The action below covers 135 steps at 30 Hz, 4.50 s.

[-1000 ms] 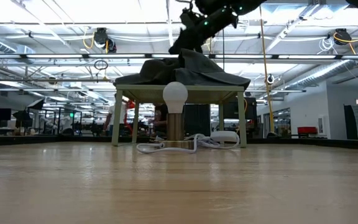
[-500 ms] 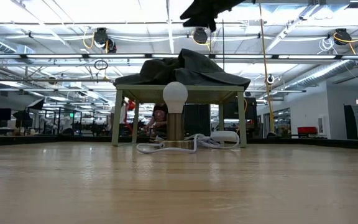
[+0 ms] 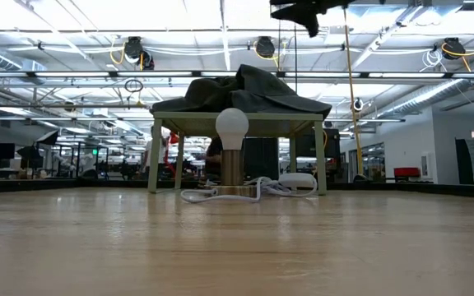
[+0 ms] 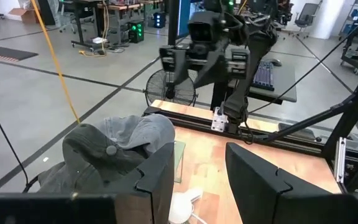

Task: Pick & Place hat
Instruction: Return to Home Position

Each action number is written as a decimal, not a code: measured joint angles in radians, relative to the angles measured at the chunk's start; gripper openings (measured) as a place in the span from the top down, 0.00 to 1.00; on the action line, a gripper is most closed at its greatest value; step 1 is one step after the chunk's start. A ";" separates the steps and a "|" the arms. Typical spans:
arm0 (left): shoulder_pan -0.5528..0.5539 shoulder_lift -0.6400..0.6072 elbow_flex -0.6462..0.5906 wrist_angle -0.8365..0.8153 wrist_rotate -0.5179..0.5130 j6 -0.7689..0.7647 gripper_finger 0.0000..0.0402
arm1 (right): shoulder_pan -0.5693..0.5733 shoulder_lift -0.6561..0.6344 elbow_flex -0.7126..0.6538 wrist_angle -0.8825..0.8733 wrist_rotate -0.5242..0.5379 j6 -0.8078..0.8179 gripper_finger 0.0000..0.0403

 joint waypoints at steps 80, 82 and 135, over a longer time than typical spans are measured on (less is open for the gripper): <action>-0.003 -0.872 -1.247 0.772 -0.033 -0.098 0.63 | -0.115 -0.817 -1.233 0.417 0.320 0.068 0.59; -0.003 -0.873 -1.268 0.824 -0.036 -0.095 0.63 | -0.126 -0.819 -1.234 0.409 0.323 0.074 0.59; 0.000 -0.851 -1.310 0.657 -0.130 -0.209 0.63 | -0.265 -0.816 -1.235 0.263 0.447 0.079 0.59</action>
